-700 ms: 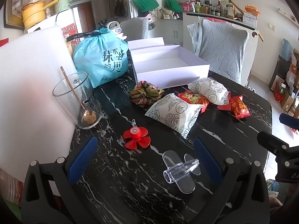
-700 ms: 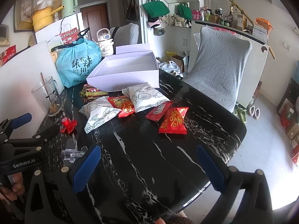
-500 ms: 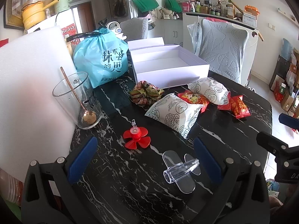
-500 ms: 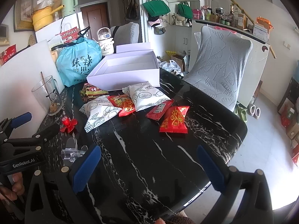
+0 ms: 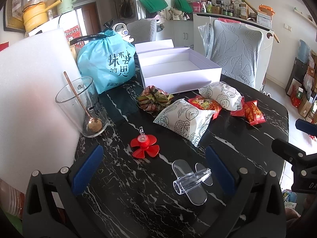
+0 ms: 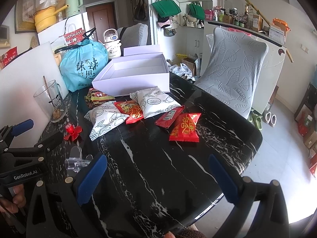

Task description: Organize objects

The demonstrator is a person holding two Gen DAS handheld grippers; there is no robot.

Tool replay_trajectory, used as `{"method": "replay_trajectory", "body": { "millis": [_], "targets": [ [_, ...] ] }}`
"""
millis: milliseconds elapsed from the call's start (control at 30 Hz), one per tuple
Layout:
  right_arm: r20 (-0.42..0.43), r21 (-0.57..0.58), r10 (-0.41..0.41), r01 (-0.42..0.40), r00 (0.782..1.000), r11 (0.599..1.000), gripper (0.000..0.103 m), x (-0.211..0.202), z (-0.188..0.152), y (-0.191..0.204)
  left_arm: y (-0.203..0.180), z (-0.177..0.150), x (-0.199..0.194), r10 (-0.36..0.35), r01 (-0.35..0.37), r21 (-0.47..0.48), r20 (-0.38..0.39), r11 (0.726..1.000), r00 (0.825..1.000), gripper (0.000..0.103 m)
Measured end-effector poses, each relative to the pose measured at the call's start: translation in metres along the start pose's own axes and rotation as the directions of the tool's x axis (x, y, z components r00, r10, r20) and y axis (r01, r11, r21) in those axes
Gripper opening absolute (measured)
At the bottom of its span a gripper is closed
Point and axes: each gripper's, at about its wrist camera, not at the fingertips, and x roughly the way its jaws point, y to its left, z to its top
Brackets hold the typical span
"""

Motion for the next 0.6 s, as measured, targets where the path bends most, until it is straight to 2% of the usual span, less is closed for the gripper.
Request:
{"method": "replay_trajectory", "body": {
  "millis": [600],
  "targets": [
    [-0.013, -0.016, 0.024, -0.025, 1.000, 1.000, 0.103, 0.0059, -0.0008, -0.0042, -0.0007, -0.0020, 0.0002, 0.011, -0.011, 0.011, 0.002, 1.000, 1.000, 0.103]
  ]
}}
